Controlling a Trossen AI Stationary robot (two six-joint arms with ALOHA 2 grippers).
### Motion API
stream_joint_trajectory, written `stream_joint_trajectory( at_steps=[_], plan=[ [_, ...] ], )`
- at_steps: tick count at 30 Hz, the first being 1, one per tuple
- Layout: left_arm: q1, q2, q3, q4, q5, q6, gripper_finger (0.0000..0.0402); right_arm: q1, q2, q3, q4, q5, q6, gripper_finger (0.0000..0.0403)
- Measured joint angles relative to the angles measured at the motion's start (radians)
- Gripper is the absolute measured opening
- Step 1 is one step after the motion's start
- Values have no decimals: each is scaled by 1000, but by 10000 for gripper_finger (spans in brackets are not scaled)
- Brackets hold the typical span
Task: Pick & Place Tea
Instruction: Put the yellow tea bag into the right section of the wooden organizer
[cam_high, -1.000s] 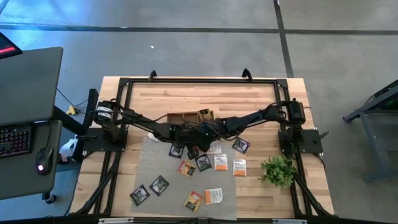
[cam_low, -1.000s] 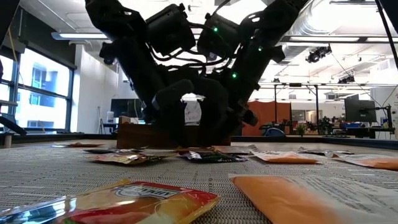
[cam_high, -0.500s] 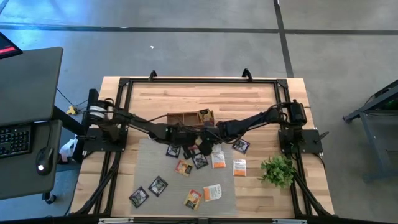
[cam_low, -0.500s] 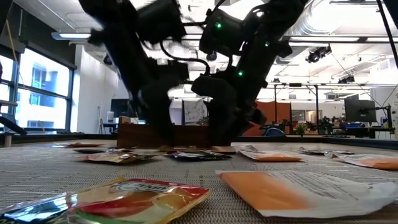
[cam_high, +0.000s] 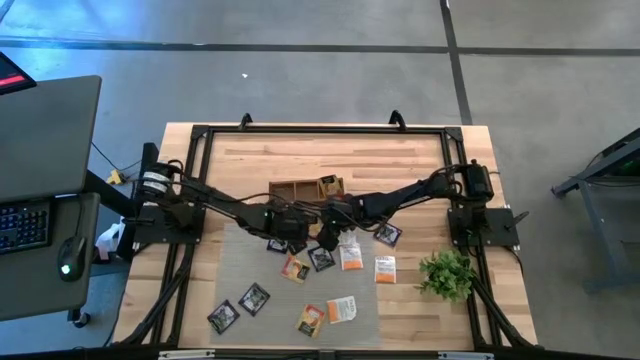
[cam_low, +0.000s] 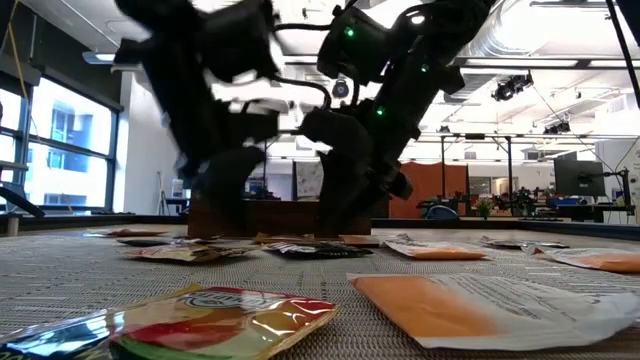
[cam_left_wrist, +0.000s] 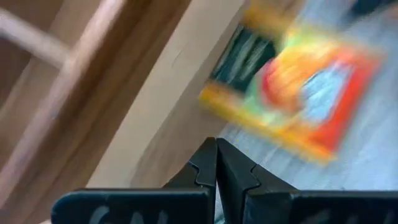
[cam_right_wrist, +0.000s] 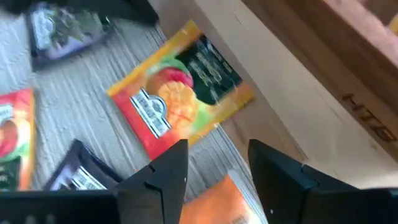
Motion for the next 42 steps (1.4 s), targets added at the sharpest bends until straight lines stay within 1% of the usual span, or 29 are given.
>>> stream_joint_trajectory(
  at_steps=[4, 8, 12, 18, 25, 30, 34, 37, 40, 42],
  plan=[
    [21, 40, 6, 58, 20, 6, 0, 4, 0, 0, 20, -26, 3, 185],
    [26, 48, 4, 146, 30, 74, 0, 11, 0, 0, 39, -20, 5, 198],
    [26, 52, 3, 235, 91, 132, 0, 11, 0, 1, 14, -18, 5, 203],
    [26, 52, 3, 232, 109, 137, 0, 12, 0, 1, -9, -11, -42, 204],
    [26, 51, 3, 247, 128, 137, 0, 4, 0, 3, -74, 73, -89, 204],
    [25, 51, 3, 252, 124, 137, 0, 5, 2, 2, -101, 58, -85, 204],
    [25, 51, 3, 252, 119, 137, 0, 10, 12, 2, -96, 80, -89, 204],
    [25, 51, 3, 252, 122, 136, 0, 10, 32, 5, -90, 77, -83, 204],
    [25, 51, 4, 237, 116, 130, 0, 11, 48, 6, -100, 85, -82, 194],
    [25, 50, 4, 237, 113, 129, 0, 11, 55, 6, -111, 85, -82, 176]
  ],
)
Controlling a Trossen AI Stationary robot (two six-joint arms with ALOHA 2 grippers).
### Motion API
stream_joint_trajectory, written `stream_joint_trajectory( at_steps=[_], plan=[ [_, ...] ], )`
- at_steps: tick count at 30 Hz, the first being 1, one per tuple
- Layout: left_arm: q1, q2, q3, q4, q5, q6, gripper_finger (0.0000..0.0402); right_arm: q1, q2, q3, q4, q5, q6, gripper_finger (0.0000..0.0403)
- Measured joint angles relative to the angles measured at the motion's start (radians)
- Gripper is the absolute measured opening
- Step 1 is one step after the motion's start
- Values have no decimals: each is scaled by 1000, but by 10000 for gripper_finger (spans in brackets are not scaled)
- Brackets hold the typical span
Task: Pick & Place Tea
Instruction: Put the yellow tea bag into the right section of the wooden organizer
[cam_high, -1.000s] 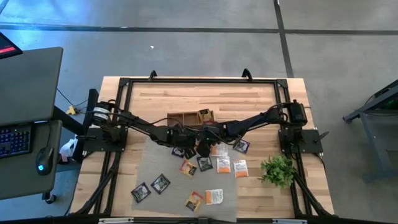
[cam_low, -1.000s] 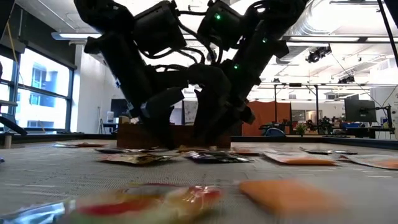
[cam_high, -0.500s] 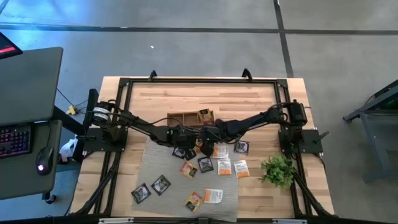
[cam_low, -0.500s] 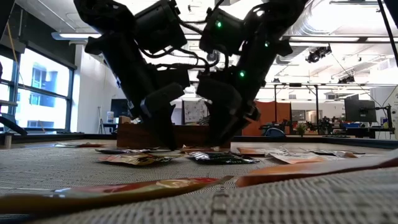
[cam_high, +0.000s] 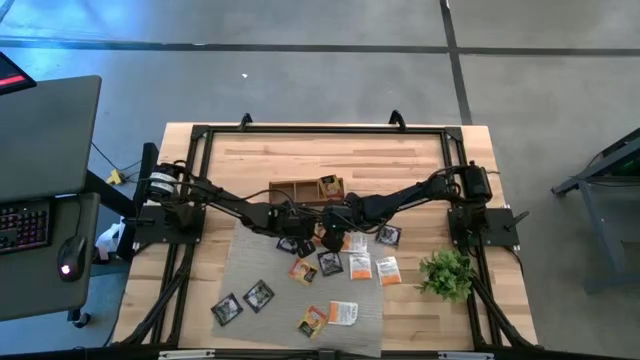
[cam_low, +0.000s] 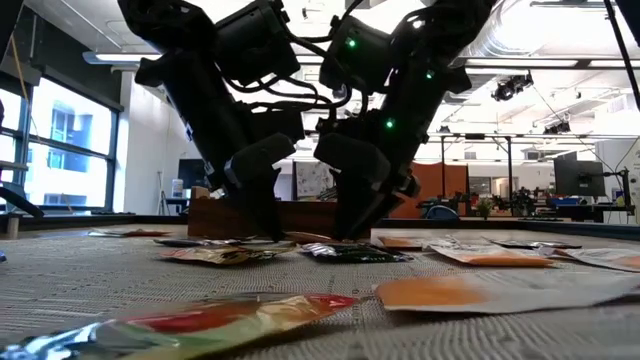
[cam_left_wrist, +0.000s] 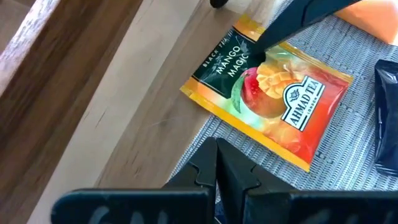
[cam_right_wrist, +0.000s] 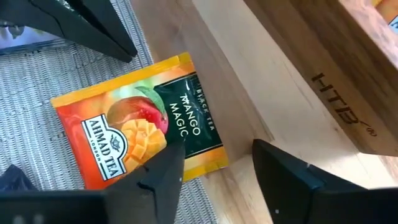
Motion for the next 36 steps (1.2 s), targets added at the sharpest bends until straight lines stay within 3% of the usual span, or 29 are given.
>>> stream_joint_trajectory(
  at_steps=[10, 21, 26, 33, 36],
  plan=[
    [0, -17, 10, -38, -29, -28, 0, -1, 3, -2, -16, 5, -29, 16],
    [-1, -139, 61, -212, -186, -28, 0, -2, -97, -10, -35, 32, -103, 6],
    [0, -157, 62, -250, -234, -28, 0, -32, -152, -7, -23, 179, -188, 3],
    [0, -156, 62, -278, -286, -28, 0, -97, -192, -6, 77, 582, -488, 2],
    [0, -156, 62, -277, -305, -28, 0, -126, -193, -6, 143, 625, -609, 4]
  ],
)
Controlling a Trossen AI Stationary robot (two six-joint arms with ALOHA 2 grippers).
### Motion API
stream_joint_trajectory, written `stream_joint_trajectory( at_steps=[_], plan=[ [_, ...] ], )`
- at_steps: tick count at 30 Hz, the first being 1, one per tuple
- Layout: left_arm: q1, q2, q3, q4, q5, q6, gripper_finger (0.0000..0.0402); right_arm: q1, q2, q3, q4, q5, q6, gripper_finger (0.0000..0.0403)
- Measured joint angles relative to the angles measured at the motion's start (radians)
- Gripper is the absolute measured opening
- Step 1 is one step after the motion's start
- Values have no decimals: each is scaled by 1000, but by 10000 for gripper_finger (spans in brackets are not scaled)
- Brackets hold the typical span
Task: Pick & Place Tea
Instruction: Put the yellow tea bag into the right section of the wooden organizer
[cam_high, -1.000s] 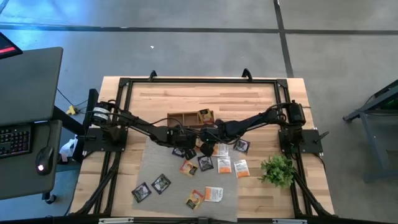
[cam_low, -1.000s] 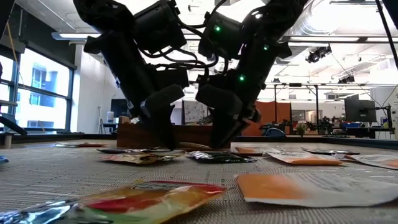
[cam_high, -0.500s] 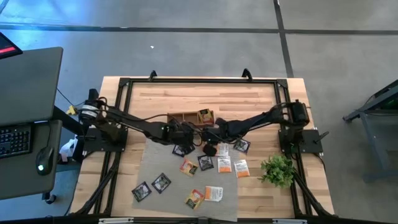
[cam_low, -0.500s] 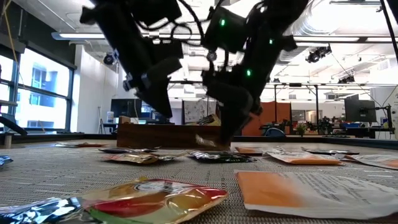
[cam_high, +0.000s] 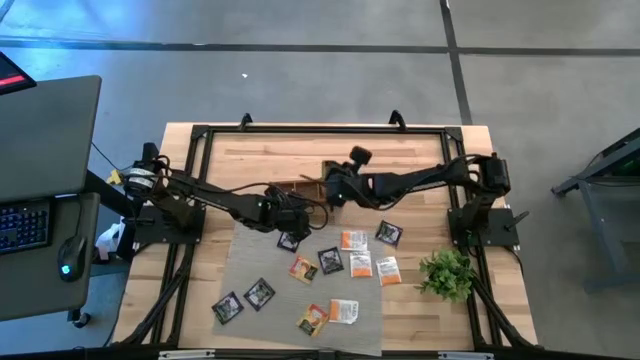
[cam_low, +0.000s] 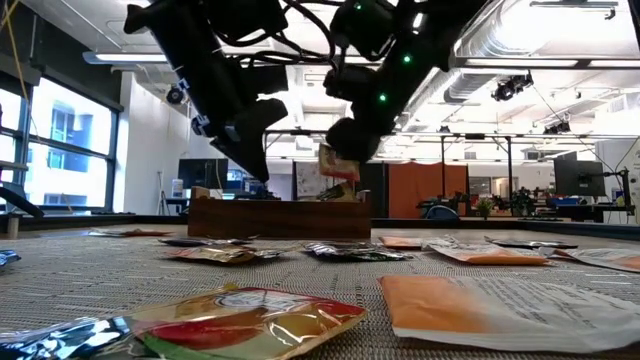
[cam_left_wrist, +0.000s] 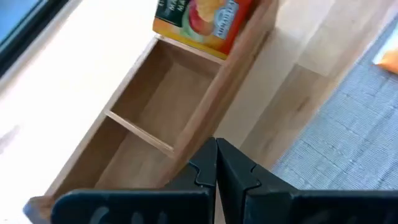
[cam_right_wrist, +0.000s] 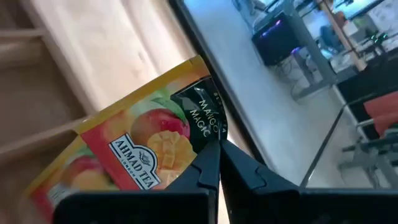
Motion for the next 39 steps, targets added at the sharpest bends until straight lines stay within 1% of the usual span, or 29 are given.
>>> stream_joint_trajectory(
  at_steps=[3, 7, 12, 15, 19, 23, 30, 35, 37, 39],
  plan=[
    [0, 0, 0, -8, -22, 0, 0, -20, 0, 0, 7, -61, -19, 2],
    [0, 0, 0, -32, -59, -2, 0, -27, 6, 0, 8, -105, -14, 3],
    [0, 0, 0, -37, -69, -3, 0, -23, 28, 0, 15, -128, -12, 2],
    [0, 1, 0, -40, -71, -3, 0, -23, 43, 0, 20, -160, -10, 5],
    [0, 1, -1, -49, -79, -3, 0, -33, 52, 0, 4, -156, -24, 11],
    [0, 1, -1, -51, -81, -3, 0, -35, 52, 0, 10, -163, -42, 24],
    [0, 1, -1, -52, -92, -3, 0, -34, 52, 1, 12, -236, -45, 60],
    [0, 1, -1, -62, -93, -3, 0, -24, 42, 2, 7, -233, -46, 85],
    [0, 1, -1, -76, -95, -6, 0, -19, 26, 2, 7, -238, -42, 90],
    [0, 1, -1, -86, -99, -12, 0, -13, 7, 4, 8, -267, -34, 91]
  ],
)
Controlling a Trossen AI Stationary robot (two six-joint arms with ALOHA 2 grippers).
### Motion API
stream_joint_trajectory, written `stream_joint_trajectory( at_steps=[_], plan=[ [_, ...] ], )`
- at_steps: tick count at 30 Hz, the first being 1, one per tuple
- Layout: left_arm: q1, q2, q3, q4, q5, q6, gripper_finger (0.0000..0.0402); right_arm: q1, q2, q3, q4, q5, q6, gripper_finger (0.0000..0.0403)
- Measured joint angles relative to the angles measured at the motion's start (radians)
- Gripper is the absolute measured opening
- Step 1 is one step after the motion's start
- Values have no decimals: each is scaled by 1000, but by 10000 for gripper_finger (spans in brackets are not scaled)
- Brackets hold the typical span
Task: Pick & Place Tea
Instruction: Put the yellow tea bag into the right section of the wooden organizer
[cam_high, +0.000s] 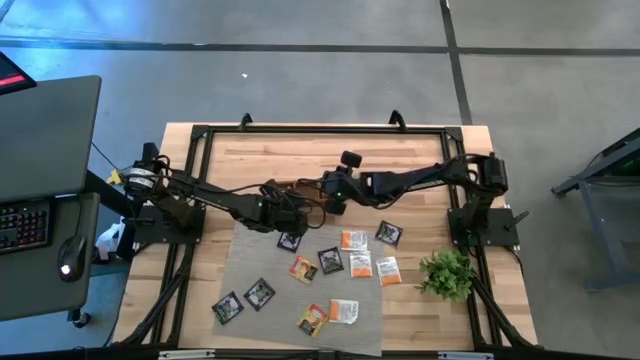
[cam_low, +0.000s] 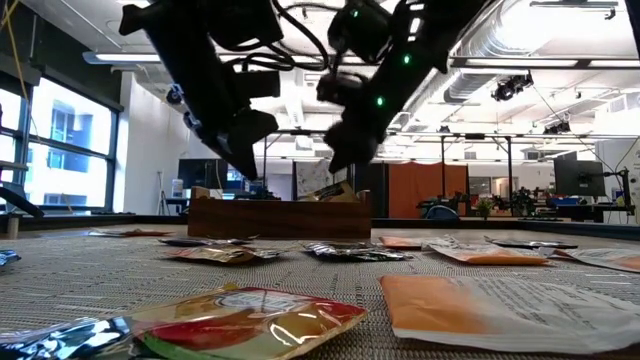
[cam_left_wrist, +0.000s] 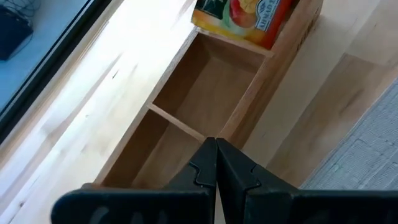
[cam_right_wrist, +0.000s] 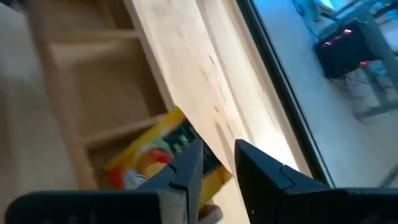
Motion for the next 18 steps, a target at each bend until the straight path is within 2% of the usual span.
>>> stream_joint_trajectory(
  at_steps=[4, 8, 11, 18],
  plan=[
    [0, -14, -1, -63, -30, -24, 0, 3, -29, 0, 0, -135, 55, 76],
    [0, -62, 0, -130, -49, -77, 0, -19, -23, 0, -14, -296, 105, 41],
    [0, -112, -1, -162, -66, -103, 0, -42, -4, -1, -37, -322, 133, 9],
    [0, -194, -2, -219, -118, -119, 0, -92, 59, -2, -60, -334, 148, 3]
  ],
)
